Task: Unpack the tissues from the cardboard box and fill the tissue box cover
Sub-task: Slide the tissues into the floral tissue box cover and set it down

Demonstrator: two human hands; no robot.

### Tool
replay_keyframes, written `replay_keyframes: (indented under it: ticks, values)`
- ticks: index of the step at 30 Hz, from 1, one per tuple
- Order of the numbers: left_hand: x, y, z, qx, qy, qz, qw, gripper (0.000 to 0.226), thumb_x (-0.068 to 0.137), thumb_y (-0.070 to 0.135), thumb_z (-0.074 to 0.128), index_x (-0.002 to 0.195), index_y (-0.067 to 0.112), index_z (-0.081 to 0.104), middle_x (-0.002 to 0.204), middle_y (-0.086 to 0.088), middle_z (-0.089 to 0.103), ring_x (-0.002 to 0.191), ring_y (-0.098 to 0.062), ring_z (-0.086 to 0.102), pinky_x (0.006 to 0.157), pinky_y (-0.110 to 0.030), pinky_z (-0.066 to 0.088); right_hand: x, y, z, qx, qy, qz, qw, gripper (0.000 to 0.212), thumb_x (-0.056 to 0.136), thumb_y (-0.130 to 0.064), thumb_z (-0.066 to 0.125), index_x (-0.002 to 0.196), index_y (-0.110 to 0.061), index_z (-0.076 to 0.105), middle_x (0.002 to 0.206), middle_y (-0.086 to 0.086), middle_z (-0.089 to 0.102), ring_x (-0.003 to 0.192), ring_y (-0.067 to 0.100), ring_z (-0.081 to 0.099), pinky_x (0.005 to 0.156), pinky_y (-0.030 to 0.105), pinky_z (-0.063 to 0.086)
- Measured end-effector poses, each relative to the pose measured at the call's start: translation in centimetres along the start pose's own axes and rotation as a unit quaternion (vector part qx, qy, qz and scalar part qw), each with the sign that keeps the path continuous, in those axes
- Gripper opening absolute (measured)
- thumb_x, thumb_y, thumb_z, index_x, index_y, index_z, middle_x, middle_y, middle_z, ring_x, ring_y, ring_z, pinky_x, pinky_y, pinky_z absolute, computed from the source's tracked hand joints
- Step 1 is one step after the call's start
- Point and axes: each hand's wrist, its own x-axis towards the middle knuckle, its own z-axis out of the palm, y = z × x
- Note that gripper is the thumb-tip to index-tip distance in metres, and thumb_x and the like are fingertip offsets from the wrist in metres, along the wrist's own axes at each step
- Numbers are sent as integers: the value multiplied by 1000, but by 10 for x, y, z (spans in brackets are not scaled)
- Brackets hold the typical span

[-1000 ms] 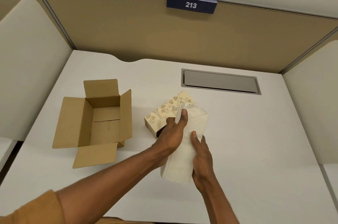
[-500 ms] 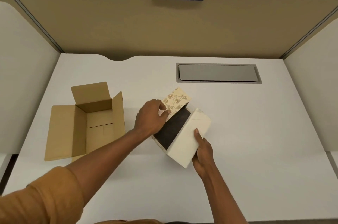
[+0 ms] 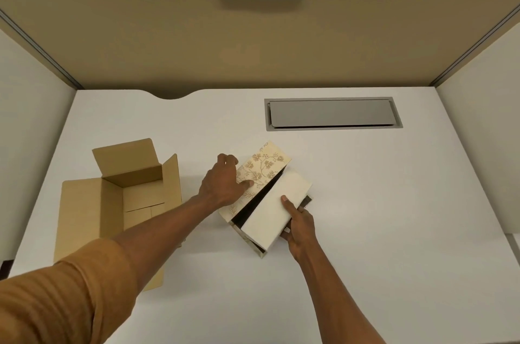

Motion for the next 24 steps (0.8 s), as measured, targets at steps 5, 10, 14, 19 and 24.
replay_keyframes:
  ticks: [5, 10, 14, 19, 24]
  values:
    - [5, 1, 4, -23, -24, -24, 999, 61, 93, 52, 78, 135, 14, 54, 137, -7, 66, 121, -30, 67, 98, -46, 57, 6, 1, 9, -9, 12, -7, 1000, 41, 86, -31, 91, 119, -13, 75, 104, 3, 87, 104, 26, 79, 79, 45, 67]
    - [4, 4, 2, -12, -23, -39, 999, 58, 90, 56, 81, 129, 20, 59, 130, -3, 73, 114, -30, 72, 93, -45, 60, 11, 5, 16, -8, 21, -8, 1000, 42, 84, -30, 93, 117, -13, 73, 113, 9, 83, 108, 29, 77, 87, 51, 67]
    - [2, 8, 5, 2, -10, -38, 999, 59, 86, 57, 83, 128, 21, 60, 128, -2, 73, 114, -29, 71, 92, -44, 59, 14, 9, 19, 12, 22, 0, 1000, 41, 84, -28, 93, 116, -13, 72, 116, 12, 80, 109, 32, 76, 93, 54, 65]
    - [-3, 15, 10, 39, -5, -27, 999, 59, 86, 56, 84, 127, 22, 59, 128, -1, 72, 115, -28, 70, 91, -43, 58, 16, 12, 21, 40, 17, 4, 999, 44, 85, -25, 92, 121, -11, 71, 121, 15, 79, 111, 33, 75, 95, 56, 64]
    - [-8, 16, 14, 47, 3, -15, 999, 55, 87, 52, 84, 125, 21, 58, 127, -1, 70, 114, -29, 68, 85, -40, 52, 17, 14, 23, 48, 24, -1, 999, 49, 85, -24, 92, 125, -8, 69, 124, 17, 77, 118, 37, 74, 100, 60, 62]
